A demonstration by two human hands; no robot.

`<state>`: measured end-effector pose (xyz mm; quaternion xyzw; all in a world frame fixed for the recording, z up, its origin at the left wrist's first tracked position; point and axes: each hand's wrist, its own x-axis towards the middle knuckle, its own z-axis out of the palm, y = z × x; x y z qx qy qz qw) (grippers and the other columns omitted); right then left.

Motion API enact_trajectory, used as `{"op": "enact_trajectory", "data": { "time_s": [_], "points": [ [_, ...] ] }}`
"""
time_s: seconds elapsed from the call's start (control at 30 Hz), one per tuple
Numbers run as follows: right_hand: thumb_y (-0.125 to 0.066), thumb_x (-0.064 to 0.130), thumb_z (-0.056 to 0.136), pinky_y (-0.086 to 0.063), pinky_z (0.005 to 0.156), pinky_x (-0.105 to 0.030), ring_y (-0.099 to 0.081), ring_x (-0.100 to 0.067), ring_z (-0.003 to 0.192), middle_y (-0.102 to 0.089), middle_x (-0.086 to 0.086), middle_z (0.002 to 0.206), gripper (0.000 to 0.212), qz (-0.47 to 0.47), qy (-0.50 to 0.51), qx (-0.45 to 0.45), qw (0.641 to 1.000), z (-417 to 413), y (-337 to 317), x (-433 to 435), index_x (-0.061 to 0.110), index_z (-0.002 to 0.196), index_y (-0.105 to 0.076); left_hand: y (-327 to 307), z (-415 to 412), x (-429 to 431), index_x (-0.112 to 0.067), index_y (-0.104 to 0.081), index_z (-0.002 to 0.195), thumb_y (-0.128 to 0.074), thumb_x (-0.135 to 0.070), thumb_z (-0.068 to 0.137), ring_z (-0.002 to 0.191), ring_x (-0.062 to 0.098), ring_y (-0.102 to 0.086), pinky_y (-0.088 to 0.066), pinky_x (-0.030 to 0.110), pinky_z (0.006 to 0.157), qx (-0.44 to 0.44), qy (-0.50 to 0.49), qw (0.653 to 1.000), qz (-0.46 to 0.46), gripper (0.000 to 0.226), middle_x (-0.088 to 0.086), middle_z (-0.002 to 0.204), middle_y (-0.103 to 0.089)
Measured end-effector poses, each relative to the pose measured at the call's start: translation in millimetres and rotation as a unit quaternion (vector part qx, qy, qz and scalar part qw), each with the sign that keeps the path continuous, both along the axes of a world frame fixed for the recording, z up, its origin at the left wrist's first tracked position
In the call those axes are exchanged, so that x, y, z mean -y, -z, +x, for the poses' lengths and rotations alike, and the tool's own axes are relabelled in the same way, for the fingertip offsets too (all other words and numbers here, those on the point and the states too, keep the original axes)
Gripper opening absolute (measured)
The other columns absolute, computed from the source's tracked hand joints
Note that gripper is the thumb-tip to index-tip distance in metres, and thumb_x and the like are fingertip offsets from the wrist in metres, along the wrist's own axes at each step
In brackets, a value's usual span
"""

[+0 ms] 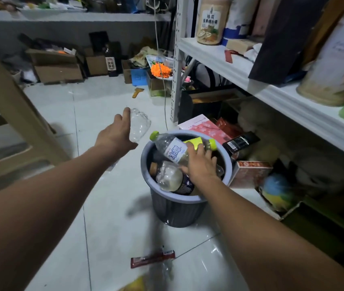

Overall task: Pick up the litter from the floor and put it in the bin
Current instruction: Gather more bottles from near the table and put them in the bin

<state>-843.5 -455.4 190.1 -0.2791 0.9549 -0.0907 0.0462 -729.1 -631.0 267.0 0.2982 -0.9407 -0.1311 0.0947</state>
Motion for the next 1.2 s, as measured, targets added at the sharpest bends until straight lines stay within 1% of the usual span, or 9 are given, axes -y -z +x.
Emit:
{"op": "enact_trajectory", "data": {
  "time_s": [0.23, 0.33, 0.47, 0.57, 0.7, 0.77, 0.9, 1.03, 1.2],
  "points": [
    [-0.053, 0.068, 0.082, -0.028, 0.105, -0.048, -0.03, -0.036, 0.132, -0.023, -0.018, 0.15, 0.097, 0.053, -0.009, -0.007, 0.999, -12.3, -0.1, 5.5, 0.017, 0.152, -0.01, 10.9, -8.2, 7.4, -0.015, -0.016, 0.145, -0.073, -0.02, 0.077, 0.105, 0.04, -0.055, -0.044, 0.041, 0.075, 0.004, 0.03, 0.999, -0.011, 0.089, 0.016, 0.13, -0.043],
    [-0.042, 0.081, 0.076, -0.02, 0.11, -0.053, -0.02, -0.038, 0.14, -0.014, -0.017, 0.155, 0.109, 0.066, -0.009, -0.02, 0.998, -16.0, -8.4, 4.6, 0.018, 0.154, 0.001, 5.5, -15.8, 2.7, -0.015, -0.016, 0.146, -0.076, -0.024, 0.076, 0.106, 0.038, -0.055, -0.046, 0.041, 0.076, 0.002, 0.073, 0.997, -0.006, 0.092, 0.016, 0.13, -0.041],
    [-0.038, 0.088, 0.07, -0.014, 0.111, -0.057, -0.016, -0.036, 0.141, -0.014, -0.014, 0.156, 0.113, 0.073, -0.018, -0.03, 0.997, -15.7, -18.5, -1.4, 0.02, 0.153, -0.003, -4.2, -31.2, -11.5, -0.022, -0.018, 0.146, -0.079, -0.03, 0.073, 0.104, 0.035, -0.055, -0.049, 0.04, 0.075, 0.007, 0.14, 0.99, -0.008, 0.096, 0.013, 0.128, -0.036],
    [-0.041, 0.081, 0.077, -0.02, 0.109, -0.052, -0.027, -0.034, 0.137, -0.026, -0.013, 0.151, 0.098, 0.06, -0.014, -0.046, 0.997, -20.1, -29.3, -9.0, 0.021, 0.151, -0.016, -9.7, -43.8, -24.7, -0.035, -0.013, 0.148, -0.078, -0.032, 0.074, 0.109, 0.03, -0.052, -0.044, 0.035, 0.072, 0.048, 0.176, 0.982, -0.044, 0.098, 0.01, 0.126, -0.041],
    [-0.045, 0.048, 0.096, -0.027, 0.106, -0.045, -0.035, -0.032, 0.131, -0.038, -0.011, 0.145, 0.056, 0.048, 0.02, -0.066, 0.996, -37.5, -50.6, -25.5, 0.017, 0.142, -0.036, -14.5, -56.7, -44.1, -0.042, -0.01, 0.148, -0.077, -0.032, 0.075, 0.111, 0.027, -0.051, -0.04, 0.031, 0.074, 0.093, 0.251, 0.961, -0.072, 0.099, 0.009, 0.126, -0.047],
    [-0.042, 0.036, 0.099, -0.029, 0.104, -0.044, -0.036, -0.033, 0.128, -0.042, -0.012, 0.142, 0.045, 0.02, 0.072, -0.059, 0.995, -47.7, -62.2, -36.5, 0.014, 0.139, -0.04, -13.1, -61.0, -56.3, -0.042, -0.011, 0.148, -0.077, -0.03, 0.075, 0.114, 0.027, -0.051, -0.042, 0.031, 0.08, 0.132, 0.305, 0.939, -0.085, 0.099, 0.008, 0.132, -0.046],
    [-0.047, 0.026, 0.097, -0.029, 0.104, -0.044, -0.037, -0.035, 0.127, -0.043, -0.014, 0.139, 0.041, 0.02, 0.102, -0.06, 0.993, -60.4, -78.7, -49.7, 0.012, 0.135, -0.043, 0.9, -71.3, -75.8, -0.035, -0.017, 0.146, -0.082, -0.033, 0.068, 0.118, 0.03, -0.052, -0.045, 0.035, 0.093, 0.158, 0.349, 0.922, -0.048, 0.101, 0.009, 0.135, -0.051],
    [-0.05, 0.026, 0.095, -0.029, 0.104, -0.044, -0.038, -0.034, 0.126, -0.044, -0.013, 0.138, 0.041, 0.028, 0.087, -0.066, 0.994, -59.3, -83.1, -48.6, 0.014, 0.134, -0.044, 17.0, -82.0, -89.9, -0.02, -0.027, 0.145, -0.077, -0.037, 0.074, 0.127, 0.027, -0.042, -0.034, 0.035, 0.1, 0.157, 0.34, 0.926, -0.032, 0.088, 0.007, 0.14, -0.046],
    [-0.047, 0.027, 0.097, -0.029, 0.103, -0.044, -0.037, -0.033, 0.128, -0.043, -0.011, 0.14, 0.043, 0.014, 0.075, -0.065, 0.995, -53.1, -82.2, -37.0, 0.018, 0.138, -0.042, 31.2, -83.6, -94.8, -0.02, -0.022, 0.147, -0.071, -0.039, 0.079, 0.131, 0.025, -0.032, -0.024, 0.037, 0.109, 0.187, 0.352, 0.915, -0.058, 0.086, 0.005, 0.145, -0.036]
  ]
}}
